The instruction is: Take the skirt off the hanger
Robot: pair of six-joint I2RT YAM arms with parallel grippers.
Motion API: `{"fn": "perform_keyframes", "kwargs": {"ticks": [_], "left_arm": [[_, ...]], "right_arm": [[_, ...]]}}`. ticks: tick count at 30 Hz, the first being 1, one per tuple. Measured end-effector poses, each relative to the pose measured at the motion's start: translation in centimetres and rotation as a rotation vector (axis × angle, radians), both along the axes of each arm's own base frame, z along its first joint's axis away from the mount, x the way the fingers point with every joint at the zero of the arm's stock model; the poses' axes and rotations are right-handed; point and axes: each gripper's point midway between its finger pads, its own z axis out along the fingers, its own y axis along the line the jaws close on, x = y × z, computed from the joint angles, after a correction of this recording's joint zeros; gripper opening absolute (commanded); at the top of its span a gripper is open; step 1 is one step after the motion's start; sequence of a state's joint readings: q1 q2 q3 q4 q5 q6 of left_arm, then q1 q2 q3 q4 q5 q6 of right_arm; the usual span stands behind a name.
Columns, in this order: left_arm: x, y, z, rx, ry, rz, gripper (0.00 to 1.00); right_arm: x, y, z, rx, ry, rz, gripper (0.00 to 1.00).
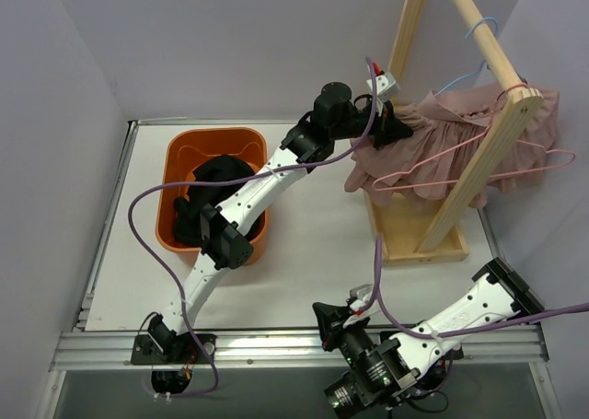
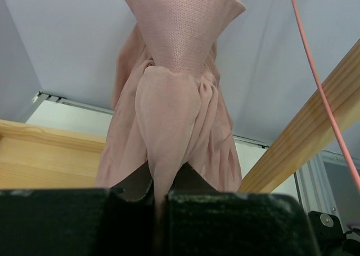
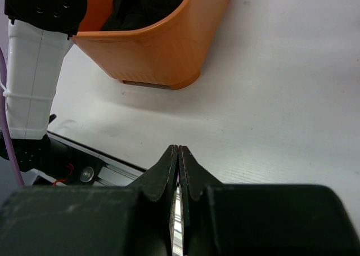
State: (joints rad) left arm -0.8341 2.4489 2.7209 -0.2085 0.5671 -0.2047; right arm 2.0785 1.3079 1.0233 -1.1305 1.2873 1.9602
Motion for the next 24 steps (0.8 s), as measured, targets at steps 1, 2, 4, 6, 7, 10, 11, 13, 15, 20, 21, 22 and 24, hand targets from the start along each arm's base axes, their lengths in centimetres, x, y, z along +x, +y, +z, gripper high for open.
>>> {"fn": "perform_keyframes", "kwargs": {"ticks": [1,2,4,6,7,10,11,13,15,20,21,22,24], "left_arm": [[0.1,0.1,-0.1,0.001,0.006,0.0,0.02],[0.1,0.2,-0.1,0.001,0.013,-0.002,0.02],[0.2,0.6,0.2,0.0,0.03,-0.009,0.02],[0.2,1.2,0.9,-0.011,0.053,-0.018,0.02],[0.2,1.6,1.7,-0.026,0.061,-0.024,0.02],[-0.3,2.5,4.0,-0.086,0.072,-0.071,0.02],[-0.5,2.6,4.5,-0.099,0.071,-0.088,0.02],[-1.2,2.6,5.1,-0.117,0.07,-0.124,0.02],[-2.4,2.1,5.4,-0.127,0.066,-0.161,0.02],[-6.8,-0.1,5.5,-0.132,0.065,-0.268,0.02],[-7.6,-0.5,5.5,-0.129,0.067,-0.288,0.02],[-8.5,-1.0,5.3,-0.125,0.07,-0.309,0.02],[-9.4,-1.5,4.9,-0.117,0.076,-0.333,0.02]], "right_arm": [[0.0,0.0,0.0,-0.001,-0.001,0.0,0.0],[-0.1,0.1,0.0,-0.002,-0.001,0.0,0.0],[-0.2,0.3,0.1,-0.002,-0.005,0.001,0.0],[-0.2,0.5,0.2,-0.004,-0.011,0.002,0.0],[-0.2,0.6,0.2,-0.004,-0.012,0.002,0.0],[-0.3,0.7,0.4,0.0,-0.018,0.003,0.0],[-0.3,0.7,0.5,0.001,-0.019,0.003,0.0],[-0.3,0.8,0.5,0.003,-0.02,0.003,0.0],[-0.3,0.8,0.6,0.003,-0.02,0.003,0.0],[-0.5,1.2,0.6,-0.007,-0.028,0.005,0.0],[-0.6,1.3,0.6,-0.008,-0.03,0.005,0.0],[-0.6,1.4,0.6,-0.009,-0.03,0.005,0.0],[-0.6,1.4,0.6,-0.011,-0.032,0.005,0.0]]}}
